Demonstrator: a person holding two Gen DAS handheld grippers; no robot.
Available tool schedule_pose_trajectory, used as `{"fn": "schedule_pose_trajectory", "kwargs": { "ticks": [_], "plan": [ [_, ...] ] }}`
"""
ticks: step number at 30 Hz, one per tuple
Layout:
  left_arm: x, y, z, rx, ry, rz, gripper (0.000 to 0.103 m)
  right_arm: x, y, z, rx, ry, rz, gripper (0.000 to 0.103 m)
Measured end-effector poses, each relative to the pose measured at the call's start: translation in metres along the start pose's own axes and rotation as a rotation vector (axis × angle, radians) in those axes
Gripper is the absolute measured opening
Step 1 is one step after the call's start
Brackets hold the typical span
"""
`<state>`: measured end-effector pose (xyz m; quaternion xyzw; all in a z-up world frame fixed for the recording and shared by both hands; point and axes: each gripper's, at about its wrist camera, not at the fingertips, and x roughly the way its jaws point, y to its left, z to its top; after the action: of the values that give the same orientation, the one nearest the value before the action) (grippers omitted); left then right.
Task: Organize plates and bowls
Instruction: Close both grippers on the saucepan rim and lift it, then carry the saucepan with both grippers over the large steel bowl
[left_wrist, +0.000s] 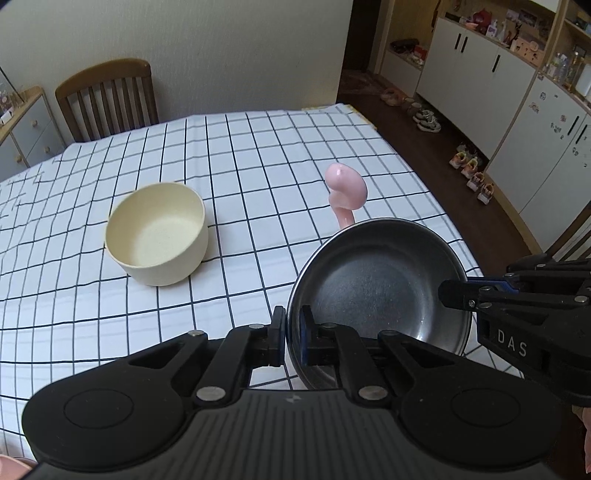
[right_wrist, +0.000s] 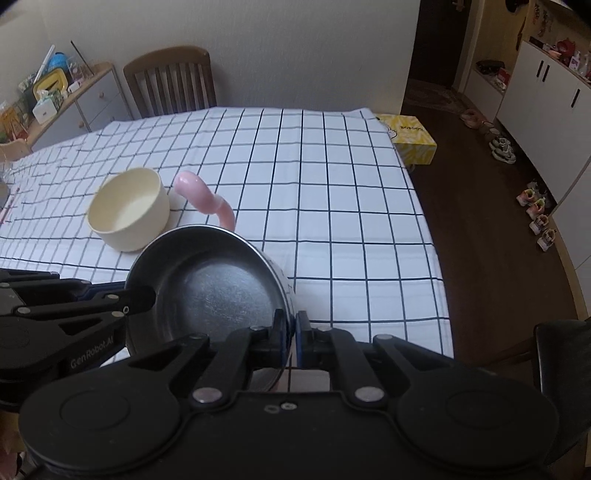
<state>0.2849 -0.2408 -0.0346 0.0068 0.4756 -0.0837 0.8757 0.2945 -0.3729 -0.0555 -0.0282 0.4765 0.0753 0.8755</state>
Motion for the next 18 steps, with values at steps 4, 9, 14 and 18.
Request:
{"fn": "schedule_pose_trajectory", "kwargs": {
  "ticks": [4,9,14,18],
  "plan": [
    [-0.019,0.001,-0.004,0.009,-0.015,-0.003,0.007,-0.019,0.006,-0.003,0.003,-0.012,-0.007,0.006],
    [-0.044,0.004,-0.015,0.02,-0.023,-0.005,0.007,-0.039,0.015,-0.011,0.01,-0.019,-0.007,0.006],
    [-0.066,0.012,-0.03,0.019,-0.021,-0.014,0.007,-0.056,0.027,-0.025,0.018,-0.017,0.0,0.006],
    [-0.081,0.016,-0.044,0.03,-0.025,-0.009,0.007,-0.066,0.036,-0.037,0.029,-0.011,0.014,0.006]
  ]
}}
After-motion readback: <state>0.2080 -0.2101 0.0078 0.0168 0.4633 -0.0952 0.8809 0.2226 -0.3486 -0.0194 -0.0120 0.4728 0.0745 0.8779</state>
